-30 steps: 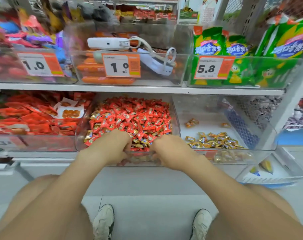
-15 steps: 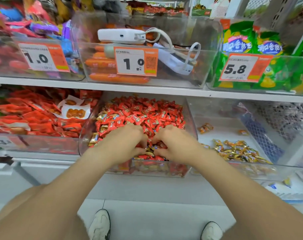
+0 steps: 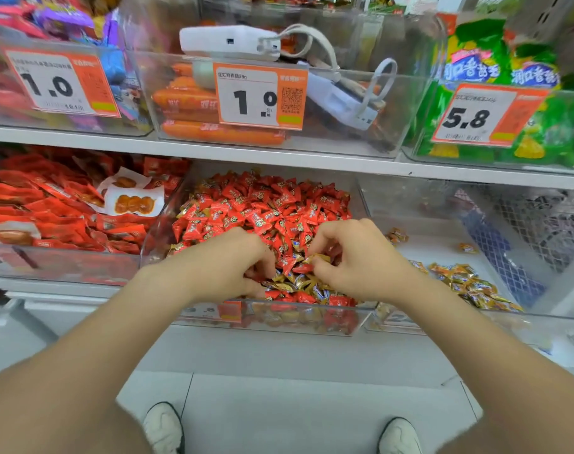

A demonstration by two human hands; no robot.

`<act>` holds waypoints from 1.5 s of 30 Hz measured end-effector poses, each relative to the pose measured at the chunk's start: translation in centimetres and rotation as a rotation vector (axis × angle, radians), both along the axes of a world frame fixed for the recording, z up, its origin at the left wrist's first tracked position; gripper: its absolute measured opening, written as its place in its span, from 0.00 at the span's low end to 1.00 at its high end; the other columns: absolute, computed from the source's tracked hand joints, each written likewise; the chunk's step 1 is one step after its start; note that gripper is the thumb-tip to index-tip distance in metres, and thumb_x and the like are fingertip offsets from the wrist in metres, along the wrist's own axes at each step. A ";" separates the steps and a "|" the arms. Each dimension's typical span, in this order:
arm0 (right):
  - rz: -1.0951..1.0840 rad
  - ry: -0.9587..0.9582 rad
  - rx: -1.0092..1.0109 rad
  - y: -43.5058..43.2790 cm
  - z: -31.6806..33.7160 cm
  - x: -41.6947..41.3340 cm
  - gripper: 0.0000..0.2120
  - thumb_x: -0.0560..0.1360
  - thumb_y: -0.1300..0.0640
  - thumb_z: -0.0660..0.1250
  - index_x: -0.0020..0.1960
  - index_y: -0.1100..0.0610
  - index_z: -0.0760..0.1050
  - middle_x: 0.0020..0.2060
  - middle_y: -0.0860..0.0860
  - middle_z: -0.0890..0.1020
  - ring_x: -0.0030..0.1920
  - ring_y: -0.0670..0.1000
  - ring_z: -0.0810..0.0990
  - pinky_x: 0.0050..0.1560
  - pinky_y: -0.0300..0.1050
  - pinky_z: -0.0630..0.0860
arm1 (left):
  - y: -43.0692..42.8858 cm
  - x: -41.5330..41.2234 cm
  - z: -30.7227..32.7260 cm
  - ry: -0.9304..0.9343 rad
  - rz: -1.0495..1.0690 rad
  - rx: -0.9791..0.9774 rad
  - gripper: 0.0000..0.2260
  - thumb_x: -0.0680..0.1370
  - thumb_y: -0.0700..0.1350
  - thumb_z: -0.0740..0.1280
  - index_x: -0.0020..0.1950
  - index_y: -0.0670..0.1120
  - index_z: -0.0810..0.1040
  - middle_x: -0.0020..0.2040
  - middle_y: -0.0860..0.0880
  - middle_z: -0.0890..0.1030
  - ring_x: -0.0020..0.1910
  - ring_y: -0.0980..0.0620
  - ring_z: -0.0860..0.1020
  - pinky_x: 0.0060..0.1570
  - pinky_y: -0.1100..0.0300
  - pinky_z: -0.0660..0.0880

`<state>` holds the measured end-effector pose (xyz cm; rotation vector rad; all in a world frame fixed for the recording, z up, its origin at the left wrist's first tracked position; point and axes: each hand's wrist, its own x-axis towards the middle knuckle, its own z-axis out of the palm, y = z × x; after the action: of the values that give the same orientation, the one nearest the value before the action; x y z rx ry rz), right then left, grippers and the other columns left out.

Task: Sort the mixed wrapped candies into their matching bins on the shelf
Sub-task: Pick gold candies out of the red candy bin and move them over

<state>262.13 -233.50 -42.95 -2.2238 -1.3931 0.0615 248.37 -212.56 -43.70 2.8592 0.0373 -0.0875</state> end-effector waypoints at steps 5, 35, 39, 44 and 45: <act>-0.032 0.052 0.008 -0.3 0.8 -0.5 0.08 0.81 0.55 0.66 0.43 0.50 0.80 0.29 0.42 0.80 0.28 0.45 0.76 0.33 0.33 0.67 | -0.8 0.5 -0.4 0.057 -0.032 0.077 0.10 0.77 0.53 0.77 0.57 0.54 0.85 0.50 0.59 0.84 0.45 0.61 0.78 0.49 0.60 0.78; 0.195 -0.264 -0.520 1.9 -2.7 1.3 0.13 0.71 0.51 0.74 0.39 0.53 0.70 0.32 0.50 0.75 0.36 0.56 0.75 0.38 0.55 0.77 | -2.6 2.5 -1.0 -0.042 0.011 0.143 0.28 0.70 0.50 0.82 0.67 0.55 0.75 0.60 0.54 0.79 0.57 0.51 0.77 0.52 0.56 0.74; 0.175 -0.243 -0.478 2.5 -3.5 0.9 0.10 0.77 0.55 0.69 0.41 0.55 0.70 0.32 0.51 0.72 0.36 0.57 0.74 0.34 0.52 0.72 | -2.6 2.8 -1.6 -0.051 0.010 0.118 0.28 0.70 0.51 0.82 0.65 0.56 0.73 0.51 0.57 0.79 0.48 0.54 0.78 0.49 0.54 0.76; 0.075 -0.120 -0.360 2.3 -3.1 0.9 0.09 0.80 0.56 0.67 0.42 0.57 0.74 0.31 0.53 0.75 0.35 0.56 0.72 0.39 0.56 0.75 | -1.3 1.6 -0.8 -0.005 0.072 -0.113 0.22 0.77 0.50 0.77 0.66 0.60 0.70 0.56 0.55 0.76 0.41 0.59 0.74 0.41 0.59 0.72; 0.051 -0.088 -0.321 2.4 -2.7 0.8 0.10 0.80 0.58 0.66 0.41 0.58 0.72 0.30 0.54 0.74 0.35 0.57 0.71 0.39 0.57 0.74 | -1.0 1.3 -0.6 -0.012 0.095 -0.134 0.21 0.78 0.50 0.76 0.65 0.60 0.69 0.54 0.53 0.76 0.40 0.58 0.74 0.39 0.59 0.71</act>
<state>262.93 -231.13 -45.68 -2.4752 -1.5810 0.2213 249.65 -213.52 -44.30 2.7194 0.1583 -0.0518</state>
